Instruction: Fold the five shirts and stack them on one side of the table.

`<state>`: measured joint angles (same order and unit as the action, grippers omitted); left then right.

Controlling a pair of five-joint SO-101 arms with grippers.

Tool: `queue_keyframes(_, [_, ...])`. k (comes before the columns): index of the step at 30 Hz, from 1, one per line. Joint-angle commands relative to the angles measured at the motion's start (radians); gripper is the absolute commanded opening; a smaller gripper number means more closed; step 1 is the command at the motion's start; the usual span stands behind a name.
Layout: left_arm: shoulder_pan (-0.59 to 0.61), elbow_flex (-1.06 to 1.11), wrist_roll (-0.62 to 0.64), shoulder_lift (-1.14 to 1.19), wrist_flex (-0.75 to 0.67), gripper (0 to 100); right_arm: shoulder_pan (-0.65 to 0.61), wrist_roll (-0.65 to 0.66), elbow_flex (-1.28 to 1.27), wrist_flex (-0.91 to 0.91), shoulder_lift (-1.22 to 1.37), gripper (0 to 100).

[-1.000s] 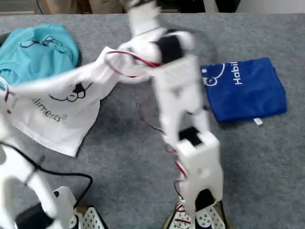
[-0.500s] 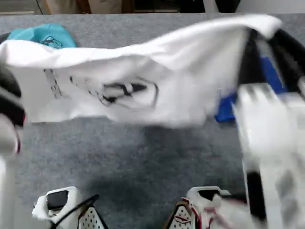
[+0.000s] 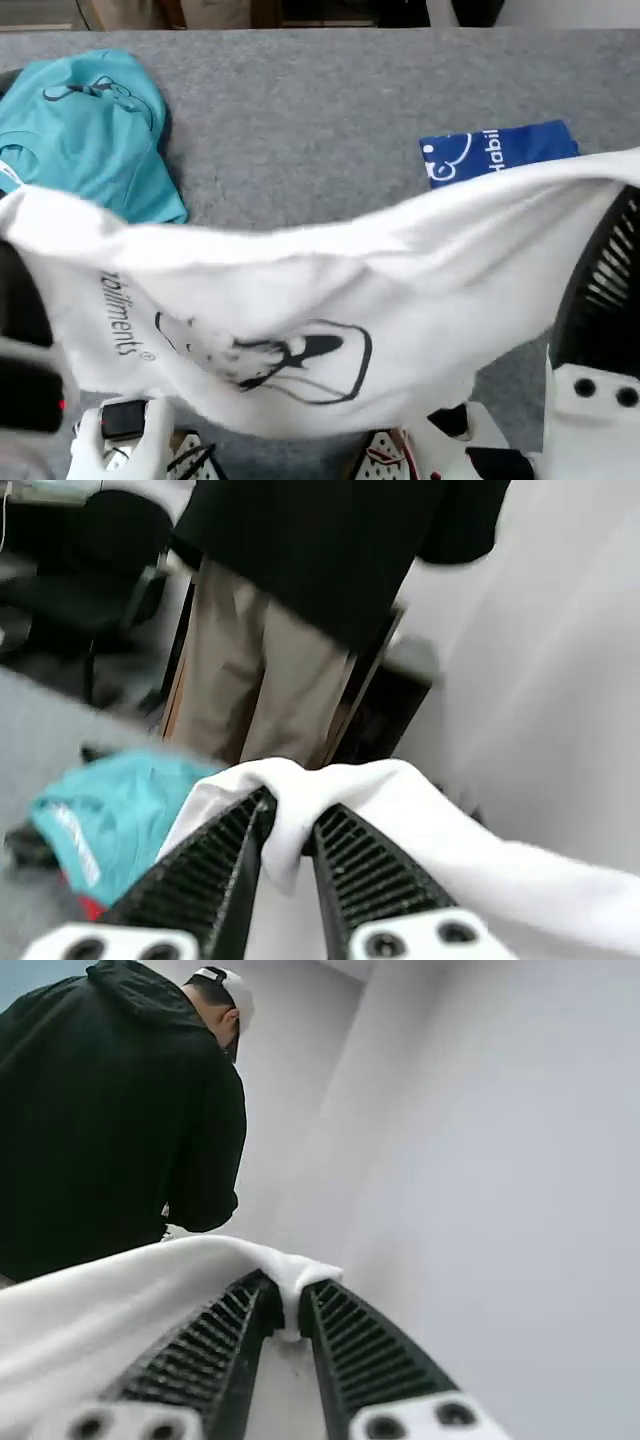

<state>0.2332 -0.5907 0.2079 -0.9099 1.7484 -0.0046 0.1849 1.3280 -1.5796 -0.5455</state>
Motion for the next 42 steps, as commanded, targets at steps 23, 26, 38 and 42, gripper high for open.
queue_keyframes(23, [0.028, 0.925, -0.005, 0.788, -1.611, 2, -0.082, 0.009, -0.981, 1.151, 0.711, 0.2])
queue_keyframes(26, [0.015, 0.683, -0.008, 0.957, -1.482, 2, -0.079, 0.009, -0.885, 1.086, 0.780, 0.2])
queue_keyframes(38, [0.011, 0.290, -0.049, 1.153, -0.841, 2, -0.108, 0.035, -0.656, 0.388, 0.840, 0.2])
queue_keyframes(42, [0.002, 0.290, -0.147, 1.153, -0.626, 2, -0.145, 0.149, -0.596, 0.080, 0.845, 0.2])
